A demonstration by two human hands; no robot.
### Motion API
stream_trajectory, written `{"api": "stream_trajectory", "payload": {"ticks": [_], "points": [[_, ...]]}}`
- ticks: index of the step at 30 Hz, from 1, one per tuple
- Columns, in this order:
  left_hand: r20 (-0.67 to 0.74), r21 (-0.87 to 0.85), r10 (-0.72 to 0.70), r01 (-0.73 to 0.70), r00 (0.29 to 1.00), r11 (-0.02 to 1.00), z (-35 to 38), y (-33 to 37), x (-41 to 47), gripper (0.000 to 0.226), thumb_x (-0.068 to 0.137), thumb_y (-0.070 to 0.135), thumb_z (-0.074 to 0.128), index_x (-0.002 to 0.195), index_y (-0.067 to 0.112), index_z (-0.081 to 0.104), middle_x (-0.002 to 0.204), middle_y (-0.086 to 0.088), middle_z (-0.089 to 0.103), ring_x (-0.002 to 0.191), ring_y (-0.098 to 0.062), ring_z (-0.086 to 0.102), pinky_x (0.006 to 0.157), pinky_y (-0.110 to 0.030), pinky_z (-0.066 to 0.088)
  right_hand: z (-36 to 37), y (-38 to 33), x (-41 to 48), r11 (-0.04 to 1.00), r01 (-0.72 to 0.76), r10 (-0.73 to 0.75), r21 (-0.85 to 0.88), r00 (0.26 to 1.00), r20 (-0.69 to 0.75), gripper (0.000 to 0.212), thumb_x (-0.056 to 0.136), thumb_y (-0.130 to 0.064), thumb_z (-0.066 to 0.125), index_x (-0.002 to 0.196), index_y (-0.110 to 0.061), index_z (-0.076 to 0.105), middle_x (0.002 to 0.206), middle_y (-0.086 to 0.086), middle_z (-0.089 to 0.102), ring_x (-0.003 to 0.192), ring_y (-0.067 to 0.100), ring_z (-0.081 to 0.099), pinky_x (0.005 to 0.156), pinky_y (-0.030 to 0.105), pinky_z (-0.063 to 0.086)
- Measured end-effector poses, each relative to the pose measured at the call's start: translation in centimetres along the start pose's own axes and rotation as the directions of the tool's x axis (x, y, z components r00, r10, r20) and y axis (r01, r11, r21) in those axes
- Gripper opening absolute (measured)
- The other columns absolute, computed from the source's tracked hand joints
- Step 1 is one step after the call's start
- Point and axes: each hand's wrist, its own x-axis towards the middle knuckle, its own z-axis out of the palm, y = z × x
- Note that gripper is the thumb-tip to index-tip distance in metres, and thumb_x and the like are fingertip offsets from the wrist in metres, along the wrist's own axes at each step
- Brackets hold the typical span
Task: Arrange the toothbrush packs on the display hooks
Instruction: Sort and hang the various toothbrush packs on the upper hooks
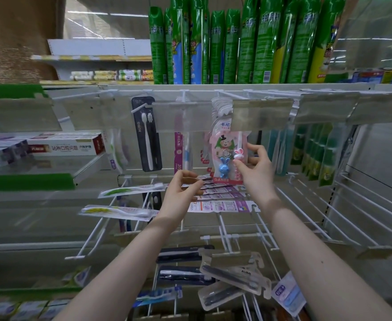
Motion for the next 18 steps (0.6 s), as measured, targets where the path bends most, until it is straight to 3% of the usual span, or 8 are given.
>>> {"api": "stream_trajectory", "payload": {"ticks": [5,10,13,15,16,18], "points": [[0.009,0.036,-0.021,0.021,1.000,0.999,-0.1,-0.6,-0.3,0.019,0.092,0.024,0.058,0.108,0.016,0.053,0.104,-0.003,0.060,0.089,-0.014,0.065,0.078,-0.025,0.054,0.3,0.2,-0.3,1.000,-0.009,0.009,-0.001,1.000,0.002,0.037,0.090,-0.017,0.062,0.121,-0.031,0.047,0.088,-0.019,0.056,0.083,0.002,0.059,0.069,0.026,0.057],[0.008,0.047,-0.032,0.032,0.999,0.998,-0.1,-1.3,-0.5,0.014,0.091,0.022,0.059,0.104,0.017,0.055,0.103,-0.005,0.061,0.087,-0.016,0.066,0.078,-0.026,0.053,-0.1,0.1,-1.0,1.000,-0.012,0.011,0.020,1.000,0.013,0.043,0.091,-0.017,0.060,0.128,-0.033,0.045,0.087,-0.019,0.054,0.079,-0.001,0.057,0.054,0.012,0.050],[0.019,0.066,-0.048,0.047,0.999,0.997,-0.2,-1.5,-0.8,0.016,0.092,0.023,0.058,0.105,0.016,0.055,0.101,-0.002,0.060,0.088,-0.015,0.065,0.080,-0.028,0.052,-0.2,0.6,-1.4,0.999,-0.038,0.038,0.015,0.999,0.028,0.049,0.090,-0.015,0.062,0.133,-0.029,0.044,0.089,-0.020,0.054,0.082,-0.002,0.055,0.074,0.021,0.054],[0.022,0.070,-0.058,0.056,0.998,0.996,-0.1,-1.7,-1.0,0.014,0.092,0.023,0.059,0.103,0.017,0.055,0.100,0.000,0.060,0.089,-0.015,0.064,0.083,-0.031,0.052,-0.3,1.5,-1.6,0.997,-0.079,0.079,-0.011,0.997,0.023,0.053,0.088,-0.012,0.062,0.136,-0.023,0.042,0.102,-0.012,0.059,0.087,0.002,0.057,0.082,0.025,0.052],[0.021,0.076,-0.061,0.059,0.998,0.995,-0.1,-1.8,-1.1,0.012,0.091,0.023,0.059,0.102,0.019,0.055,0.099,0.000,0.061,0.091,-0.016,0.064,0.084,-0.032,0.052,-0.4,2.0,-1.8,0.994,-0.103,0.104,-0.036,0.995,0.013,0.054,0.088,-0.012,0.063,0.137,-0.020,0.041,0.113,-0.005,0.059,0.089,0.006,0.058,0.081,0.022,0.051],[0.017,0.099,-0.064,0.062,0.998,0.993,-0.1,-2.3,-1.3,0.010,0.091,0.023,0.060,0.100,0.021,0.056,0.099,0.001,0.062,0.095,-0.018,0.063,0.087,-0.033,0.051,-0.6,3.2,-2.3,0.984,-0.140,0.141,-0.109,0.990,0.002,0.052,0.089,-0.013,0.063,0.137,-0.013,0.043,0.123,0.002,0.057,0.080,0.002,0.058,0.063,0.009,0.050]]}}
